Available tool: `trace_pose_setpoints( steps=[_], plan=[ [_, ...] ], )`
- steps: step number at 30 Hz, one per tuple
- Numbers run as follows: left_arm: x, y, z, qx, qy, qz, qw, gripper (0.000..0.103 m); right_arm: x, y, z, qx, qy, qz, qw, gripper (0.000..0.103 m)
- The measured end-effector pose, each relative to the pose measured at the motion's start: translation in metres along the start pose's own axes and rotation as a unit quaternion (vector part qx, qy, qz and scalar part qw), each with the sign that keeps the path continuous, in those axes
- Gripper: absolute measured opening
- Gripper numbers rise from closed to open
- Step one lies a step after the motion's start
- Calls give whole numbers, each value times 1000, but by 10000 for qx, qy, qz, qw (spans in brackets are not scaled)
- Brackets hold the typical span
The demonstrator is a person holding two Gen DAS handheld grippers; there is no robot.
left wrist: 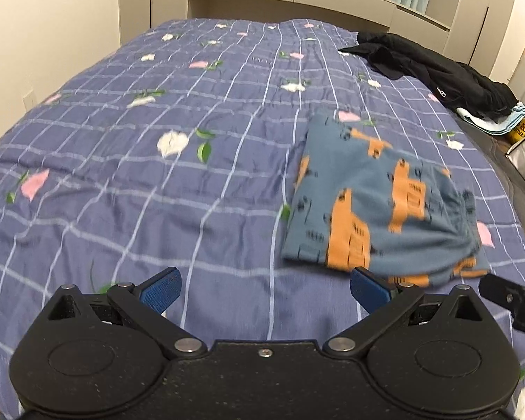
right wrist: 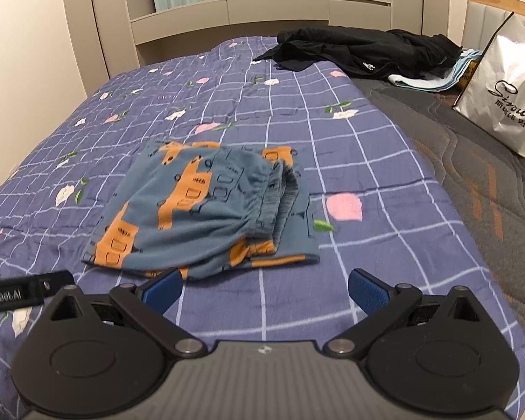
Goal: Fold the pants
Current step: 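Move both open grippers back from the folded pants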
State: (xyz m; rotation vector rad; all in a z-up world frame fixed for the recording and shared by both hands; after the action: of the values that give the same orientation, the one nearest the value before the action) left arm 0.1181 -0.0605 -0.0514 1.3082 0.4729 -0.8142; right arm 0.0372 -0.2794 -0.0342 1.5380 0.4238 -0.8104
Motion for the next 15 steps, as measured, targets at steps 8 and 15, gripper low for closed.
trace_pose_setpoints(
  steps=[8, 15],
  plan=[
    [22, 40, 15, 401, 186, 48, 9990, 102, 14, 24, 6, 71, -15, 75, 9999, 103],
    [53, 64, 22, 650, 62, -61, 9979, 102, 38, 52, 11, 127, 19, 121, 9998, 103]
  ],
)
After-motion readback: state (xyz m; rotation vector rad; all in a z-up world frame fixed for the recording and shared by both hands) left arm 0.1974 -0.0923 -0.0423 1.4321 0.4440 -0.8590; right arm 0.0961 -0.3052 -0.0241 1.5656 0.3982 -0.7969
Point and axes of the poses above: each gripper's, at about its wrist camera, not at the fingertips, and x roughly the way its jaws point, z to its right, y to its top, the point moved 2 cm from there along x, roughly the way its jaws point, and after that the axes turned 9 degrees about -y, right-handed, at the moved point
